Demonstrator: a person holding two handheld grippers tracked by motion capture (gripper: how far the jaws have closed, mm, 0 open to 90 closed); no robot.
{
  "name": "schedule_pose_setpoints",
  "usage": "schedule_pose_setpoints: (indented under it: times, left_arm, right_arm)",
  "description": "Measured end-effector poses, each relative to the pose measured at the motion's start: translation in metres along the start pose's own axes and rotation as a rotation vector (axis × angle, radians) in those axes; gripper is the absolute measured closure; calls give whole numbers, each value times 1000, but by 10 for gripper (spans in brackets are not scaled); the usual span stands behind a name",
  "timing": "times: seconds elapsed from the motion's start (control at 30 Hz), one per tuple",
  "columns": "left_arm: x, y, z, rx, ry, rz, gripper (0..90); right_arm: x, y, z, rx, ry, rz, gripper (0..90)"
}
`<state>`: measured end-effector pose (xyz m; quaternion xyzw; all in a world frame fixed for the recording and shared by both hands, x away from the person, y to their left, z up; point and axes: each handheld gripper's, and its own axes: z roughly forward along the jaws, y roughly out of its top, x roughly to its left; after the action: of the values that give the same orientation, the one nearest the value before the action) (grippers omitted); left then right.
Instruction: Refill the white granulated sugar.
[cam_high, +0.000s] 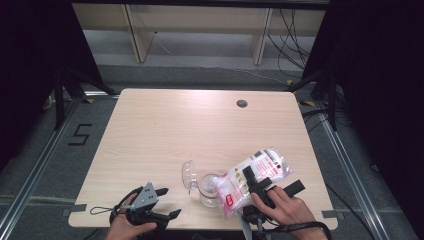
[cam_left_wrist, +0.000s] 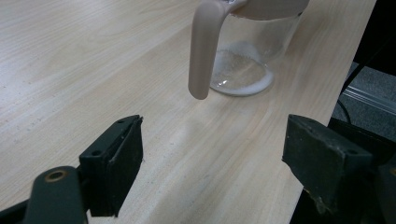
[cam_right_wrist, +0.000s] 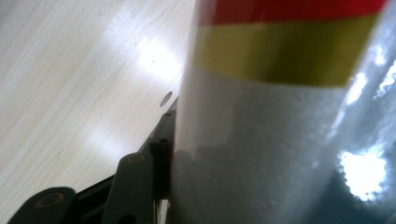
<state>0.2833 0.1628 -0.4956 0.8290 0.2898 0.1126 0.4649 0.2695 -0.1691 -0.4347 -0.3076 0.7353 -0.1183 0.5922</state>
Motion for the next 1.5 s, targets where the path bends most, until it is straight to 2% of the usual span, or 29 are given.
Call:
schedule_pose_setpoints:
  times: [0.03, 0.07, 0.1, 0.13, 0.37, 0.47, 0.53, 0.57, 0.8, 0.83, 0.9, 0.93, 0.97, 1.0, 1.03, 1.13, 1.17, 1.27, 1.4, 1.43, 1.47, 1.5]
  left_arm:
    - [0, 0, 0, -2, 1, -1, 199]
    - [0, 0, 0, -4, 3, -2, 199]
    - [0, 0, 0, -8, 5, -3, 199]
    - [0, 0, 0, -6, 7, 4, 199]
    - [0, 0, 0, 0, -1, -1, 199]
    - [-1, 0, 1, -11, 5, -10, 199]
    - [0, 0, 0, -7, 6, -4, 199]
    - [0, 0, 0, -6, 6, -2, 199]
    - [0, 0, 0, -10, 7, 2, 199]
    - [0, 0, 0, -9, 9, 2, 199]
    - [0, 0, 0, -8, 7, -4, 199]
    - [0, 0, 0, -7, 7, -2, 199]
    - [0, 0, 0, -7, 7, -2, 199]
    - [0, 0, 0, -7, 7, -2, 199]
    - [0, 0, 0, -8, 7, -3, 199]
    - [0, 0, 0, -8, 7, -3, 199]
    - [0, 0, 0, -7, 7, -3, 199]
    - [0, 0, 0, -7, 7, -2, 199]
    - [0, 0, 0, -7, 7, -3, 199]
    - [0, 0, 0, -8, 7, -3, 199]
    - [0, 0, 0, -8, 8, -1, 199]
    - [0, 0, 0, -8, 8, -1, 199]
  right_arm:
    - [0, 0, 0, 6, -13, -1, 562]
    - [0, 0, 0, 5, -2, 0, 563]
    - [-2, -1, 0, 7, -13, -24, 563]
    - [0, -1, -1, 16, -15, -1, 563]
    - [-1, -2, -2, 16, -17, -1, 566]
    - [-1, -2, -2, 15, -16, 0, 566]
    - [-1, -2, -2, 8, -3, 4, 567]
    - [-1, -2, -2, 10, -15, 2, 567]
    - [-1, -2, -3, 14, -14, 1, 569]
    - [-2, -2, -3, 10, -1, 0, 569]
    - [-2, -2, -3, 14, -13, -2, 570]
    - [-3, -3, -3, 4, -4, -23, 570]
    - [-2, -2, -3, 13, -11, -1, 570]
    - [-2, -2, -3, 13, -12, 1, 571]
    - [-3, -3, -3, 7, -17, -31, 571]
    - [-3, -3, -2, 2, 1, -20, 572]
    - [-2, -2, -3, 8, 6, 2, 572]
    - [-1, -2, -3, 8, -6, 2, 572]
    - [-1, -2, -3, 6, 4, 3, 573]
    - [0, -2, -2, 4, -8, 10, 573]
    - [-1, -2, -2, 2, 5, 12, 574]
    - [-2, -3, -2, -3, 2, -4, 574]
